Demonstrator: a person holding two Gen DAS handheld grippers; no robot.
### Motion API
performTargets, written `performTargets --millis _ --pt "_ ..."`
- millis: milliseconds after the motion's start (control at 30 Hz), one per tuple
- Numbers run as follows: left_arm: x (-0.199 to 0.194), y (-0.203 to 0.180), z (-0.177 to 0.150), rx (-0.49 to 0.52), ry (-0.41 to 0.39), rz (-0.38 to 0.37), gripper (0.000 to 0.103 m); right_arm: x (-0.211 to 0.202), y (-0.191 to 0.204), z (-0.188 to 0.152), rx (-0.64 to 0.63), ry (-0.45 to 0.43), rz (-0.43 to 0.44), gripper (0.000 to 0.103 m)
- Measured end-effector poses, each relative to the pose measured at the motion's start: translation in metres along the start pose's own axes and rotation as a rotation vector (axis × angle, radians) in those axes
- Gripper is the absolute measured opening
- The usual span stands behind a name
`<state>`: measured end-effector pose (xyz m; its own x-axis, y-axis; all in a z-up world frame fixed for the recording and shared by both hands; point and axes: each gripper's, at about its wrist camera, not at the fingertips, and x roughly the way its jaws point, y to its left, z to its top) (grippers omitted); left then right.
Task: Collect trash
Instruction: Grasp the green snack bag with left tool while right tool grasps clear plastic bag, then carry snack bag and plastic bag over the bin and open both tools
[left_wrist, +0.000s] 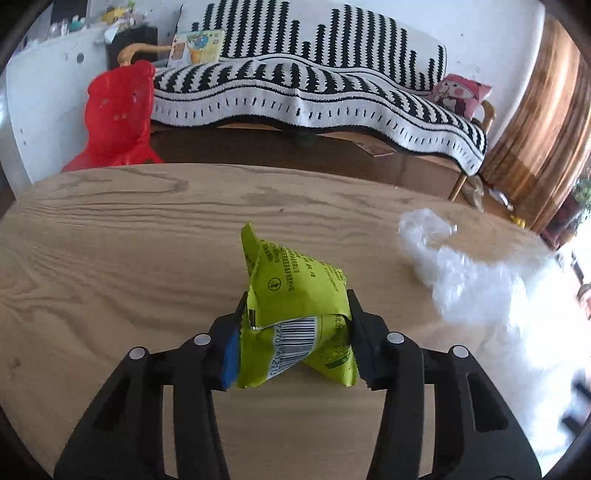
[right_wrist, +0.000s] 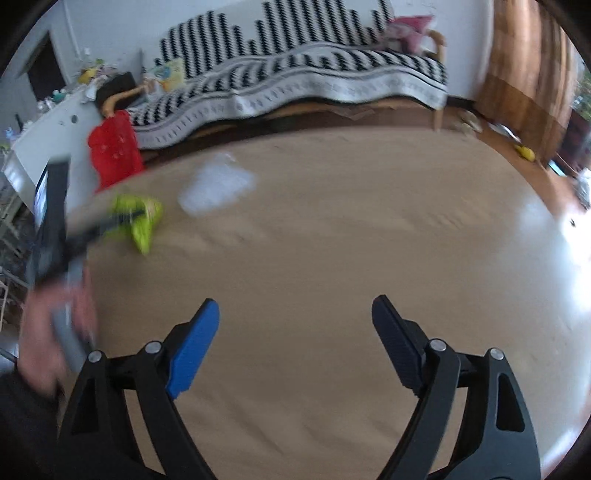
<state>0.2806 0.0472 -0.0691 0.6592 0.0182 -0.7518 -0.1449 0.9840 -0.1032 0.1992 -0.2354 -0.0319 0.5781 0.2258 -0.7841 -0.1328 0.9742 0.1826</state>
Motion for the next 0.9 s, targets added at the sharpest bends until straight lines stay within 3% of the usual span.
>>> performTargets --millis 133,267,300,333,367,467,633,700,900 --pt "-0.036 0.020 -0.028 -0.016 0.009 -0.016 0.047 0.059 0.048 0.056 0.012 0.004 0.053 0.086" --pt "-0.059 0.028 -0.051 -0.009 0.024 -0.025 0.047 0.118 0.079 0.094 0.034 0.060 0.029 0.087" --pt "-0.064 0.027 -0.056 0.001 0.021 -0.023 0.047 0.132 0.081 0.098 0.036 0.081 0.005 0.073" --pt "-0.068 0.027 -0.058 0.004 0.016 -0.018 0.047 0.140 0.082 0.098 0.033 0.103 0.004 0.001" --pt "-0.074 0.025 -0.060 0.013 0.009 -0.015 0.047 0.144 0.081 0.095 0.033 0.128 0.008 0.002" --pt "-0.087 0.018 -0.066 0.021 0.003 -0.023 0.047 0.106 0.073 0.079 0.023 0.060 0.024 0.002" --pt "-0.112 -0.016 -0.088 0.076 0.021 -0.068 0.047 0.006 0.037 0.012 -0.042 0.014 0.019 0.002" --pt "-0.130 -0.040 -0.100 0.120 0.011 -0.096 0.047 -0.026 0.015 -0.017 -0.035 0.012 0.002 0.002" --pt "-0.175 -0.152 -0.151 0.284 0.014 -0.246 0.047 -0.139 -0.099 -0.119 0.126 -0.041 -0.120 0.002"
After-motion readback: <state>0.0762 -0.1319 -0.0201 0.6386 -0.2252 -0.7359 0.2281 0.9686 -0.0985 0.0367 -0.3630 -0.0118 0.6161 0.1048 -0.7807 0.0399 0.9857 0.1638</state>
